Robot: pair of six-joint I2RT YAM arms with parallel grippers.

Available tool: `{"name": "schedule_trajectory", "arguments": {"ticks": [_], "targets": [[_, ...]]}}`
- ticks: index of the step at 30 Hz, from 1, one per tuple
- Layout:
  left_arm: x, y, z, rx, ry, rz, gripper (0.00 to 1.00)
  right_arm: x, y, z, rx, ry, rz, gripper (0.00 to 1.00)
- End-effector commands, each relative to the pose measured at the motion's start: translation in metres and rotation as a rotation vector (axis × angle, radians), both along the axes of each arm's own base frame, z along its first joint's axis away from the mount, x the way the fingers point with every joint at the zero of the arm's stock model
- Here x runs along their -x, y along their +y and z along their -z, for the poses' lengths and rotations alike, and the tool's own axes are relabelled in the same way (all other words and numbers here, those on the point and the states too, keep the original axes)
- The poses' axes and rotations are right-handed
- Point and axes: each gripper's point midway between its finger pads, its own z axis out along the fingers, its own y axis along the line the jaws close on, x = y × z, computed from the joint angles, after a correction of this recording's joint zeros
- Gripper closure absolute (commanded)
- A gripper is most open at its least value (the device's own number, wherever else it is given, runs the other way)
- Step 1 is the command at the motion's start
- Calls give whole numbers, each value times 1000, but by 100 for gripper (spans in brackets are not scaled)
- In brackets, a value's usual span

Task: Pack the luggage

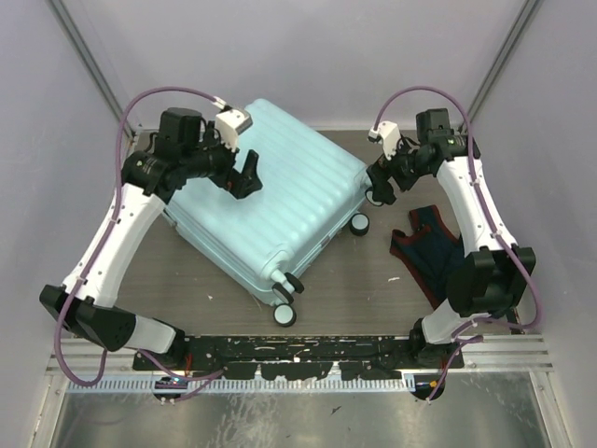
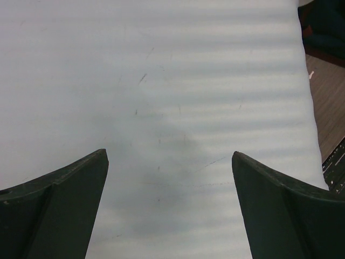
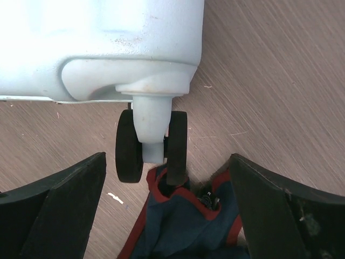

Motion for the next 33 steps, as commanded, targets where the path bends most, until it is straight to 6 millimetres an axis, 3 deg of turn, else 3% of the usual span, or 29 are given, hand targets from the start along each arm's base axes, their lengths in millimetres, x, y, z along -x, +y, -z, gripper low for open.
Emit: {"name": "schedule_trajectory", "arguments": {"ticks": [1,5,9,13,16,19,23,26,28,33], "targets": [[-8,10,-34,101,-82,-66,2,-8,7,2,-2,-15,-20,0],[-16,25,-41,152,-68,-140,2,-15,7,17,5,15,-20,8],[-33,57,-44,291,6,-287,2,-12,19,14,-12,-2,-64,38],[-46,91,-46,395,50,-406,2,-13,29,10,6,-36,-86,55],[-49,107,-42,416,63,-460,2,-19,34,-8,-10,-85,-81,78],[-48,120,-34,418,80,-502,2,-30,38,-43,-48,-189,-52,95],[-48,136,-24,436,100,-575,2,-33,51,-91,-120,-328,-51,99],[-49,147,-19,444,108,-615,2,-33,60,-110,-153,-367,-56,99],[-50,153,-18,441,107,-638,2,-36,59,-105,-148,-373,-48,99],[-51,175,-11,420,118,-727,2,-42,40,-51,-82,-299,-15,99]]}}
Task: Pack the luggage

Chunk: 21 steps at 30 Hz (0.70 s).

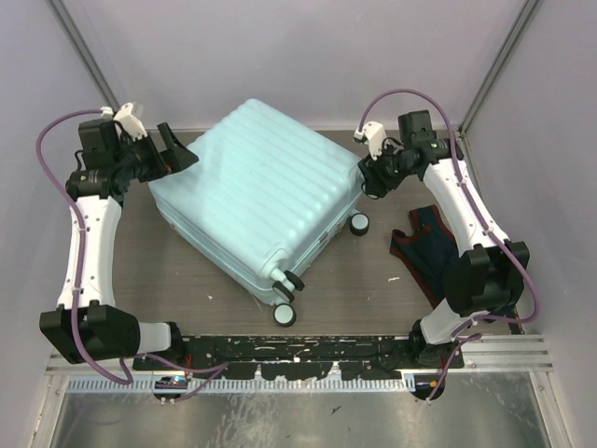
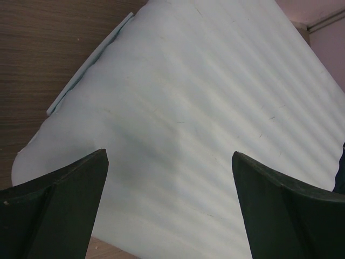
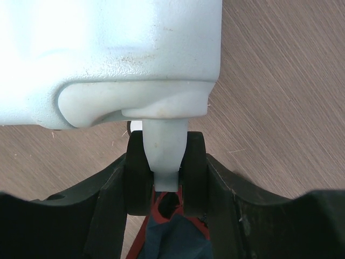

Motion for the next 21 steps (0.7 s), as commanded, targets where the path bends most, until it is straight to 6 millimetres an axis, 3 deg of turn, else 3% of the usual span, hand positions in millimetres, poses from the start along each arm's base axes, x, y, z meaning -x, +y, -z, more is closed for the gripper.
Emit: {"name": "schedule_trajectory", "arguments": {"ticks": [1,5,8,11,15,19,21], "targets": [[-1,18,-17,-12,-55,-72,2,-29,7,-48,-99,-261,-11,96],[4,28,-7,-2,-12,-109,2,-34,0,-22,-91,-225,-3,79],[8,42,6,0,39,-162,2,-34,0,-17,-106,-220,-3,70],[12,66,13,46,83,-234,2,-26,3,-22,-146,-203,-9,43],[19,102,23,140,144,-342,2,-7,2,-49,-241,-216,7,5],[26,123,33,220,170,-425,2,19,1,-64,-381,-171,55,0],[30,128,40,248,188,-462,2,35,3,-60,-454,-138,103,0]]}}
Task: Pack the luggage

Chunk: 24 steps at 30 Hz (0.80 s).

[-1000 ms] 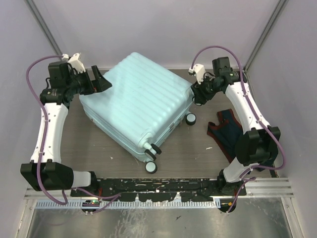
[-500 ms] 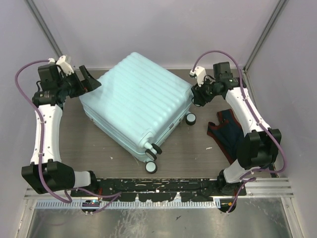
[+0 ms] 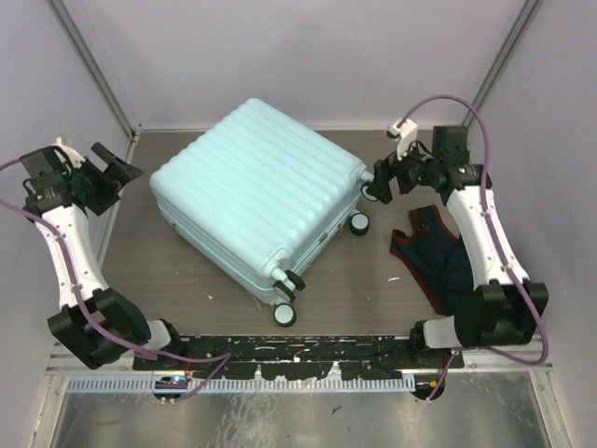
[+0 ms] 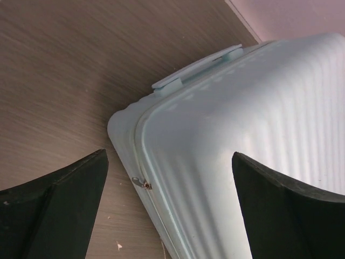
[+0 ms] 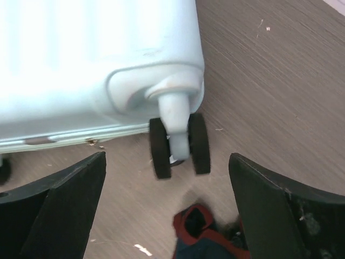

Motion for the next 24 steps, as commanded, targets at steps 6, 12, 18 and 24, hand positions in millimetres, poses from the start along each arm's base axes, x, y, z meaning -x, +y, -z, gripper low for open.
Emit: {"name": "schedule_trajectory", "arguments": {"ticks": [6,12,18,24], "targets": [[11,-20,16,238,-27,-33,2,71,24,-24,-393,45,101,1],[14,-41,19,368,-129,-12,2,102,30,12,-526,85,169,1],[21,-63,34,491,-107,29,2,94,51,29,-606,140,163,1],[26,-80,40,550,-127,103,2,96,82,47,-579,121,68,2]]}}
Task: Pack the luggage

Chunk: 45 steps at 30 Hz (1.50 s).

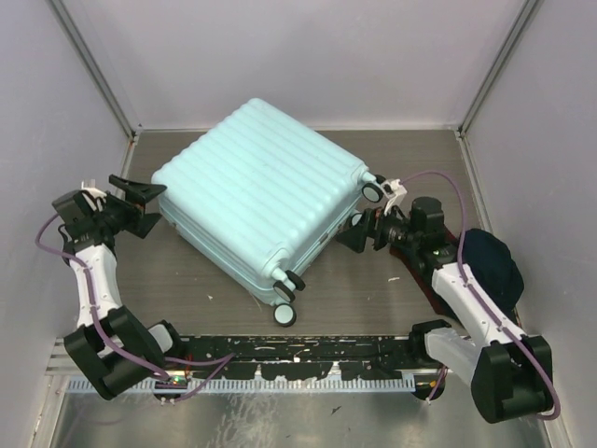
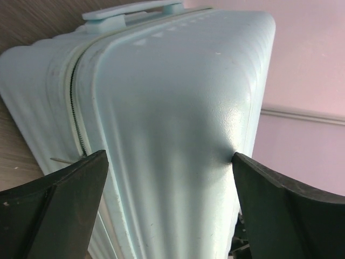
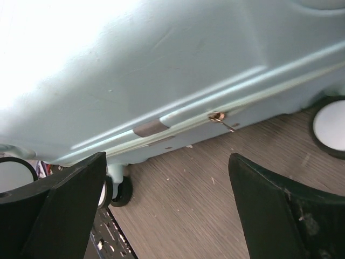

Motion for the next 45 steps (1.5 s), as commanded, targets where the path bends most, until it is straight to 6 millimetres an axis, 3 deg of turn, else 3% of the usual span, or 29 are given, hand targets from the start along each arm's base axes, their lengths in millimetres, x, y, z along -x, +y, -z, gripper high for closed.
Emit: {"name": "schedule_trajectory", "arguments": {"ticks": [1,11,19,22,25,27,34,39,45], "targets": [[4,-27,-15,57,-106,119,2,-11,20,-15,-31,-142,-35,1],[-5,-56,-6,115,-145,198,2,-25,34,0,-4,-149,-60,2],[-49,-67,-9,108,-178,231,2,-66,39,-19,27,-242,-44,3],[-61,-62,-19,84,-205,236,2,-80,38,-29,61,-289,-35,4],[-67,-52,-27,22,-211,222,2,-81,36,-31,96,-321,-46,4],[-69,-29,-28,-35,-192,163,2,-78,32,-29,120,-320,-49,4],[-43,33,-8,-484,47,23,2,-53,-14,-12,183,-278,24,5],[-28,43,-10,-611,101,54,2,-56,-61,-20,204,-255,126,7],[-34,45,-29,-665,51,72,2,-74,-103,-29,257,-230,233,4]]}}
